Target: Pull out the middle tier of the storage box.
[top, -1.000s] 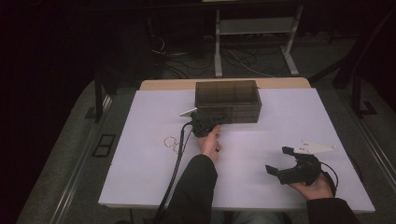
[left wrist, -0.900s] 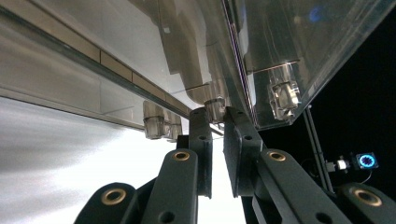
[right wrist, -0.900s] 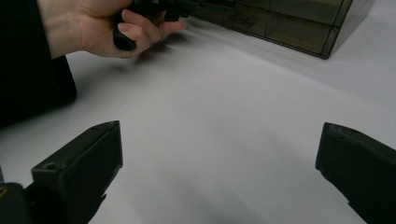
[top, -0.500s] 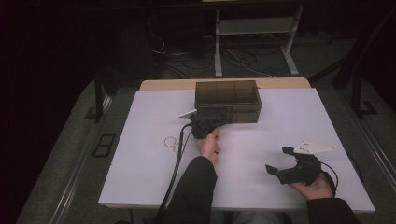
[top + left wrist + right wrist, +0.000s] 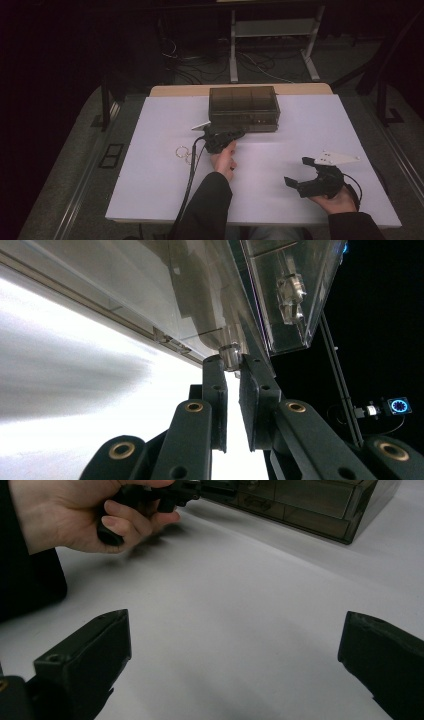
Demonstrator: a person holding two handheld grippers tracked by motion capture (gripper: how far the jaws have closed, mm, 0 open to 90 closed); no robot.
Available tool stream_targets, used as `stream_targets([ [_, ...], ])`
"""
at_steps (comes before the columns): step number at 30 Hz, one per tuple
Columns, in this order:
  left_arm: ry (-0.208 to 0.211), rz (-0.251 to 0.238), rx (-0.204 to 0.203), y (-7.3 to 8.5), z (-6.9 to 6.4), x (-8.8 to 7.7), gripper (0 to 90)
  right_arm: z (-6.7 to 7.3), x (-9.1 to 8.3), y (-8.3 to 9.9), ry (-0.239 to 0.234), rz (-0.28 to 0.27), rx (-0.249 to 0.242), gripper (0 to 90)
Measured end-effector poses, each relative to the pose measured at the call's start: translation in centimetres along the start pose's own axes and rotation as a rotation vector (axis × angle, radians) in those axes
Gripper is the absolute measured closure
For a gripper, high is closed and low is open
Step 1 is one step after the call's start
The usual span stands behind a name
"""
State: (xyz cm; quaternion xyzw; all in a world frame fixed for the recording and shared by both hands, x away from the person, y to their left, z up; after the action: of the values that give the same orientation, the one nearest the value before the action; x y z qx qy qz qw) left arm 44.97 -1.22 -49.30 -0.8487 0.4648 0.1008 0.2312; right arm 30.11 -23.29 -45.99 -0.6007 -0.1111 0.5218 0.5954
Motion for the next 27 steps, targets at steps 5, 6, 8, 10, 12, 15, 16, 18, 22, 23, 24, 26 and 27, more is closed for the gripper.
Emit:
stream_targets([
  [5,-0.006,0.006,0.005,0.1,0.0,-0.1,81.1,0.0,-0.1,0.0,0.004,-0.001,0.004,0.0],
  [6,-0.006,0.008,0.006,0.1,0.0,-0.1,81.0,0.0,-0.1,0.0,0.004,-0.002,0.005,0.0],
  [8,-0.001,0.009,-0.005,0.1,0.0,-0.2,80.7,-0.1,-0.1,0.0,0.005,-0.002,0.005,0.0],
  [10,0.008,0.009,-0.021,0.2,0.0,-0.2,79.6,0.0,-0.1,0.0,0.006,-0.001,0.004,0.0],
  [12,0.027,0.012,-0.019,0.2,-0.1,-0.3,75.3,-0.1,-0.1,0.0,0.006,-0.003,0.005,0.0],
  [15,0.02,0.016,0.007,0.4,-0.3,-0.5,71.3,-0.1,-0.2,0.0,0.008,-0.01,0.008,0.0],
  [16,0.017,0.016,0.015,0.4,-0.4,-0.6,70.4,-0.2,-0.3,0.0,0.008,-0.011,0.009,0.0],
  [18,0.009,0.019,0.035,0.4,-0.5,-0.8,67.6,-0.2,-0.3,0.0,0.008,-0.011,0.01,0.0],
  [22,0.007,0.019,0.072,0.6,-0.8,-1.1,62.1,-0.1,-0.3,0.0,0.009,-0.009,0.009,0.0],
  [23,0.002,0.023,0.087,0.7,-0.9,-1.2,57.8,-0.1,-0.3,0.0,0.009,-0.009,0.01,0.0],
  [24,-0.004,0.025,0.109,0.8,-1.1,-1.3,55.5,-0.1,-0.3,0.0,0.009,-0.01,0.009,0.0],
  [26,-0.013,0.03,0.148,1.0,-1.4,-1.5,53.6,-0.1,-0.4,0.0,0.009,-0.013,0.009,0.0],
  [27,-0.013,0.03,0.154,1.1,-1.5,-1.5,52.1,-0.2,-0.4,0.0,0.011,-0.013,0.011,0.0],
])
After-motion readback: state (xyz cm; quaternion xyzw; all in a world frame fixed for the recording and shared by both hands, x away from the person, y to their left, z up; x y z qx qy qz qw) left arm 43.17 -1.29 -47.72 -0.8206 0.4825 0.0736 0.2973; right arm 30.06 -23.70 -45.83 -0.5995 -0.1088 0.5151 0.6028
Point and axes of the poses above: each handheld gripper's, and its own axes: x roughly forward along the jaws, y roughly out of its underside, z roughly to its left, the point moved 7 cm from there along x, roughly forward along the jaws, and after that the axes turned 11 degrees about -y, right-handed, at the moved point
